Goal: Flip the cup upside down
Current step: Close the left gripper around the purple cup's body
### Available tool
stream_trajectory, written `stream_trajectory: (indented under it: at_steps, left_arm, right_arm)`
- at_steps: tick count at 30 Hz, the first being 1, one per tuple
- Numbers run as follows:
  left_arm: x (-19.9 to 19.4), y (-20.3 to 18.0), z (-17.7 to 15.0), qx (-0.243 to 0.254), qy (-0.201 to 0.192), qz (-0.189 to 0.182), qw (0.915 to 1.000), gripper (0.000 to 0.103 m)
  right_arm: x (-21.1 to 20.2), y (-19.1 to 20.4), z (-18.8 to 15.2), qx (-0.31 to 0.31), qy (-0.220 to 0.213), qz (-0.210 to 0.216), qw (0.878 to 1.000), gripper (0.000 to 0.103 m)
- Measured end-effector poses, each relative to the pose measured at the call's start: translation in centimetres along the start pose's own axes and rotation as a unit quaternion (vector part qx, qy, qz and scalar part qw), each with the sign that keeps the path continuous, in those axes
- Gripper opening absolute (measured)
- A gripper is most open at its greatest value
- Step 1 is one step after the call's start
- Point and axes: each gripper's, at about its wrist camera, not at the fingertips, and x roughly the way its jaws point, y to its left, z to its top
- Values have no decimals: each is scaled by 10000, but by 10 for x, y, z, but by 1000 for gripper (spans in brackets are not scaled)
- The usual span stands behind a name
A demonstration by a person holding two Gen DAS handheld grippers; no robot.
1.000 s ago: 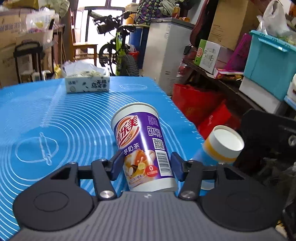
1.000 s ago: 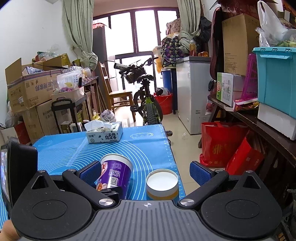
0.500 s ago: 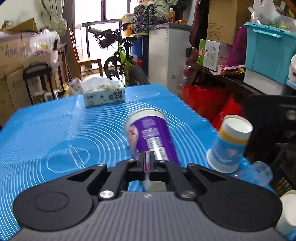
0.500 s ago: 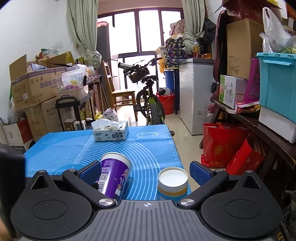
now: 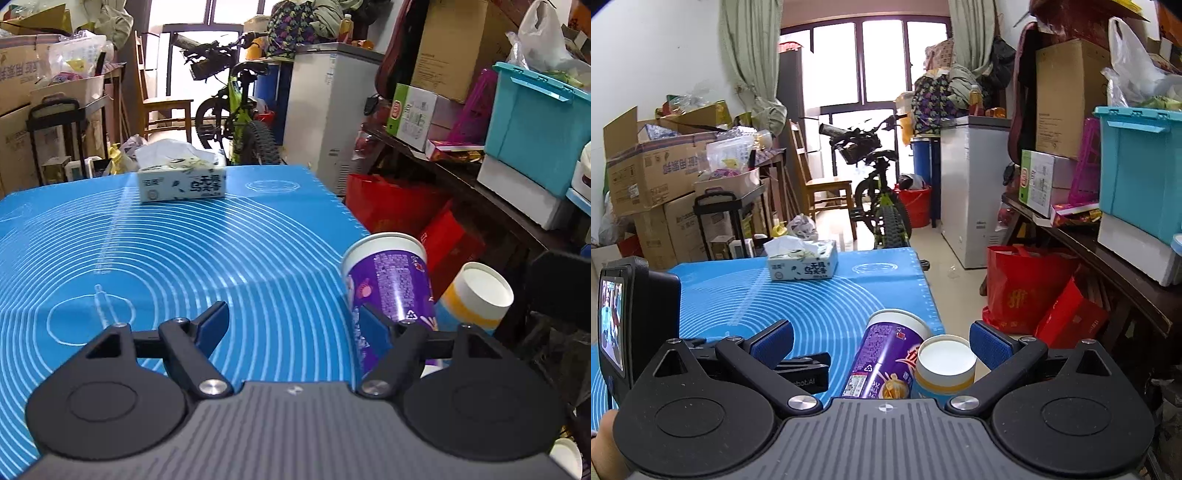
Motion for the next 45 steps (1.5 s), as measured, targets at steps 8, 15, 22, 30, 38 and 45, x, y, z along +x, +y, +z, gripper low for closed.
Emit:
stream_trajectory:
  at_steps: [8,15,22,30,38,45]
  left_arm:
    - [-10,-16,1,132,-295,-253,9992,84]
    - [0,-30,-2,149,-74,-691,9975,84]
    - [9,-37,-5,227,170,-797,9964,86]
    - [17,-41,-10,251,300,-609,9974,85]
    - [18,-45,-8,168,488,-1074,9929,58]
    - [15,-46,-8,100,479,-975,9940,57]
  right_arm:
    - [4,-17,-1,96,17,-198,9998,103]
    - [3,-28,-3,156,12,-361,9992,103]
    - [4,-31,-3,187,30,-386,9991,103]
    - [6,-30,-3,198,44,-384,9991,103]
    - [6,-31,-4,212,46,-382,9990,103]
    - [6,-31,-4,224,45,-380,9990,103]
